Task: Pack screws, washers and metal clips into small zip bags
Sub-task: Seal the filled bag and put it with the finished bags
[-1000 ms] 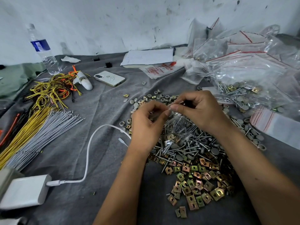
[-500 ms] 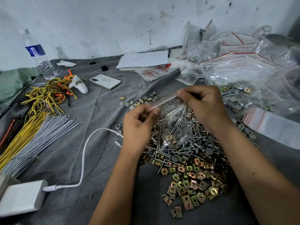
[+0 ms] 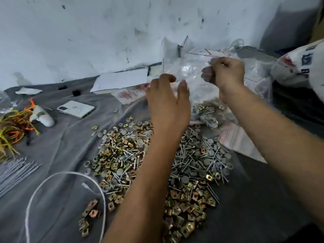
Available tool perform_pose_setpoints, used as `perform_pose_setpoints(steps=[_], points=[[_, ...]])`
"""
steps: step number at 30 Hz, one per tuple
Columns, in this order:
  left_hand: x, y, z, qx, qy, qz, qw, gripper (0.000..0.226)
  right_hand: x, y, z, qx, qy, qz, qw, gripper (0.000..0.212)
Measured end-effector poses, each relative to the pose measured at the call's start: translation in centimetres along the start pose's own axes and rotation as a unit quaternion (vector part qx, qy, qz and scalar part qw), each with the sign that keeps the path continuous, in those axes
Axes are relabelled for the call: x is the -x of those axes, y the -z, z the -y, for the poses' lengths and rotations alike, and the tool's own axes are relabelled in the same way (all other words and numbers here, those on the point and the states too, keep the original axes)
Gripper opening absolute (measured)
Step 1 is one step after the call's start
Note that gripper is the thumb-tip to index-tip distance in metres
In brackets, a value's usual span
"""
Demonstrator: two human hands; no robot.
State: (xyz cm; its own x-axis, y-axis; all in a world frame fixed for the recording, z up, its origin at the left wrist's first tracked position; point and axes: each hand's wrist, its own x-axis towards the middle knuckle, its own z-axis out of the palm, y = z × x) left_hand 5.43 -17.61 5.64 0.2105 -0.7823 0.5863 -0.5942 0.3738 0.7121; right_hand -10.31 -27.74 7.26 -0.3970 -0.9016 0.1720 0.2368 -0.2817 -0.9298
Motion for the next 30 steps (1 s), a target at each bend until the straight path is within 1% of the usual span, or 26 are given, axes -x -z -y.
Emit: perform_pose_setpoints(steps=[1, 2, 3, 4, 5, 6, 7, 8, 9, 11, 13, 15, 16, 17, 18, 22, 24, 25, 26, 27, 28, 30], points=[[-0.3, -2.0, -0.5, -0.034, -0.03, 0.046, 0.998, 0.033, -1.4, 1.7, 0.0, 0.044, -0.023, -0.024, 0.998, 0.006], [-0.4, -3.9, -0.7, -0.078, -0.059, 0.101, 0.99, 0.035, -2.4, 3.4, -0.4, 0.122, -0.039, -0.042, 0.991, 0.011], [-0.3, -5.9, -0.9, -0.121, -0.085, 0.167, 0.975, 0.039, -2.9, 5.2, -0.8, 0.225, -0.047, -0.057, 0.972, 0.019], [0.0, -7.8, -0.9, -0.158, -0.097, 0.234, 0.954, 0.046, -3.0, 6.8, -1.1, 0.319, -0.049, -0.066, 0.944, 0.027], [0.5, -9.6, -0.6, -0.188, -0.092, 0.302, 0.93, 0.053, -2.6, 8.3, -1.2, 0.382, -0.044, -0.066, 0.921, 0.03], [1.0, -11.2, -0.2, -0.212, -0.072, 0.363, 0.905, 0.06, -1.9, 9.4, -1.2, 0.414, -0.028, -0.051, 0.908, 0.024], [1.5, -12.4, 0.4, -0.232, -0.053, 0.405, 0.883, 0.064, -1.0, 10.4, -1.0, 0.434, -0.014, -0.018, 0.9, 0.014], [2.0, -13.6, 1.0, -0.249, -0.048, 0.426, 0.869, 0.067, -0.1, 11.4, -0.8, 0.461, -0.005, 0.022, 0.887, 0.005], [2.2, -14.3, 1.5, -0.261, -0.052, 0.428, 0.863, 0.069, 0.9, 12.3, -0.5, 0.501, -0.002, 0.069, 0.863, 0.008], [2.3, -15.2, 2.2, -0.264, -0.062, 0.41, 0.871, 0.067, 3.1, 13.9, 0.1, 0.579, -0.006, 0.168, 0.798, 0.02], [1.8, -15.7, 2.7, -0.259, -0.07, 0.397, 0.878, 0.064, 4.9, 14.8, 0.5, 0.632, -0.027, 0.249, 0.734, 0.028], [1.1, -16.3, 2.8, -0.257, -0.073, 0.396, 0.878, 0.062, 6.0, 15.3, 0.4, 0.662, -0.052, 0.295, 0.687, 0.045], [0.7, -16.5, 2.8, -0.256, -0.069, 0.398, 0.878, 0.061, 6.3, 15.4, 0.2, 0.668, -0.054, 0.305, 0.677, 0.051], [0.3, -16.7, 2.9, -0.255, -0.064, 0.399, 0.878, 0.061, 6.4, 15.6, 0.0, 0.667, -0.048, 0.312, 0.675, 0.055], [-0.2, -17.0, 3.0, -0.256, -0.06, 0.401, 0.878, 0.062, 6.5, 15.9, -0.2, 0.656, -0.04, 0.317, 0.683, 0.055], [-1.8, -17.2, 2.8, -0.266, -0.046, 0.416, 0.868, 0.065, 6.7, 17.4, -1.3, 0.571, -0.012, 0.301, 0.763, 0.042], [-1.9, -16.6, 2.0, -0.282, -0.041, 0.434, 0.855, 0.065, 6.7, 18.0, -1.6, 0.539, -0.02, 0.286, 0.792, 0.036], [-1.8, -16.2, 1.5, -0.287, -0.043, 0.435, 0.852, 0.064, 6.7, 18.1, -1.7, 0.524, -0.023, 0.283, 0.803, 0.035], [-1.5, -15.7, 0.9, -0.285, -0.047, 0.425, 0.858, 0.063, 6.8, 18.3, -1.8, 0.506, -0.023, 0.282, 0.815, 0.034], [-1.0, -15.1, 0.1, -0.277, -0.051, 0.396, 0.874, 0.062, 6.9, 18.4, -1.8, 0.485, -0.019, 0.283, 0.827, 0.032], [-0.3, -14.5, -0.6, -0.266, -0.057, 0.344, 0.899, 0.059, 7.1, 18.6, -1.8, 0.468, -0.013, 0.283, 0.837, 0.031], [1.2, -13.1, -1.9, -0.24, -0.074, 0.198, 0.948, 0.046, 7.5, 18.8, -1.9, 0.466, 0.008, 0.273, 0.842, 0.027]])
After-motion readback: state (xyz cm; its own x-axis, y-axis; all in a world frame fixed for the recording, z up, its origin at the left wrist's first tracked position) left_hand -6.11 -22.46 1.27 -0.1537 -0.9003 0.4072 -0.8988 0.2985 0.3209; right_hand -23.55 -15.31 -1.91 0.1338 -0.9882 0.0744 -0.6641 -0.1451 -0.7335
